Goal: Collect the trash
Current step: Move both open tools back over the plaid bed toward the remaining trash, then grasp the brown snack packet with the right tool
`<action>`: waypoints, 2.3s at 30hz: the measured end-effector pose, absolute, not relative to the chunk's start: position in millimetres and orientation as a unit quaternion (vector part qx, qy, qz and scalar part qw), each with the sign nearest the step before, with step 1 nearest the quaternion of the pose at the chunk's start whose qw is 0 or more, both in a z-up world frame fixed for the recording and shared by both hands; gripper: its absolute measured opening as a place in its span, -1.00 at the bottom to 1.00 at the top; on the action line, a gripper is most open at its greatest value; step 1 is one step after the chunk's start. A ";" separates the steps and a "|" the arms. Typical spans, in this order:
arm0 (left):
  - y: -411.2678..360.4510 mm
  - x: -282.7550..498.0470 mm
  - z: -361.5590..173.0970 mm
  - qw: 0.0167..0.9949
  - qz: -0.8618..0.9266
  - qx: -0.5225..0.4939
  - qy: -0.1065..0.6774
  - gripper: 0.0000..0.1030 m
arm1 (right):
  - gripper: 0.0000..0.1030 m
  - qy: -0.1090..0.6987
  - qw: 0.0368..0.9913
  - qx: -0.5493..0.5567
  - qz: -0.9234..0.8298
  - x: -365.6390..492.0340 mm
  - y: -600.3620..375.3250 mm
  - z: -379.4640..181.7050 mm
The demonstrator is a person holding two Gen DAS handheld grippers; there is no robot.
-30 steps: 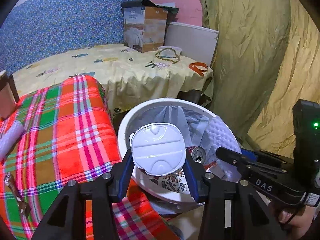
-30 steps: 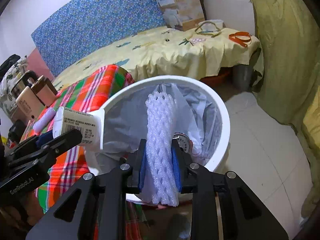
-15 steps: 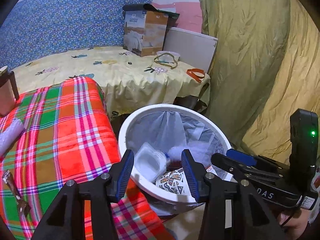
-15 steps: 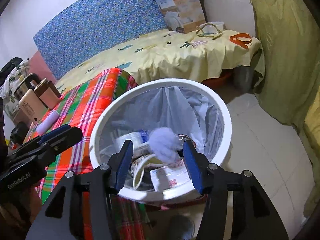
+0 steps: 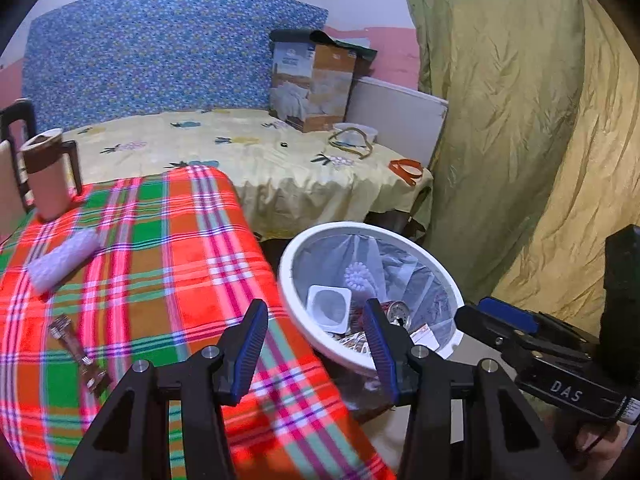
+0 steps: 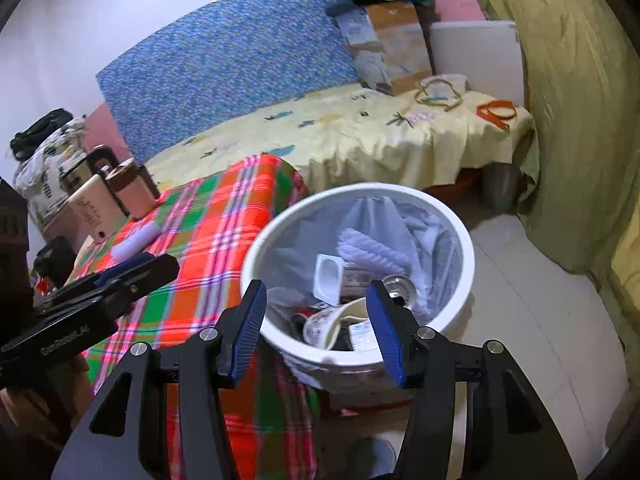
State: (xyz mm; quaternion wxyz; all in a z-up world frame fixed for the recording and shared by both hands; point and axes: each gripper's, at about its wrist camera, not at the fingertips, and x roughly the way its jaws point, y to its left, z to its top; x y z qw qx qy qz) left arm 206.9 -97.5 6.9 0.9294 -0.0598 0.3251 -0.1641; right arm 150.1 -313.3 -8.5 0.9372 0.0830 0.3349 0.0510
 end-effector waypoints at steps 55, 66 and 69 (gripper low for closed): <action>49.8 88.9 -2.6 0.946 -0.016 -0.091 0.312 -0.05 | 0.05 0.342 0.919 0.009 0.195 115.9 -175.9 -7.4; 79.4 92.9 -14.9 0.940 -0.002 -0.106 0.325 -0.05 | 0.05 0.359 0.910 0.002 0.206 125.2 -154.5 -16.5; 88.6 95.3 -19.2 0.937 0.004 -0.113 0.330 -0.04 | 0.05 0.371 0.904 -0.002 0.211 128.8 -148.0 -19.6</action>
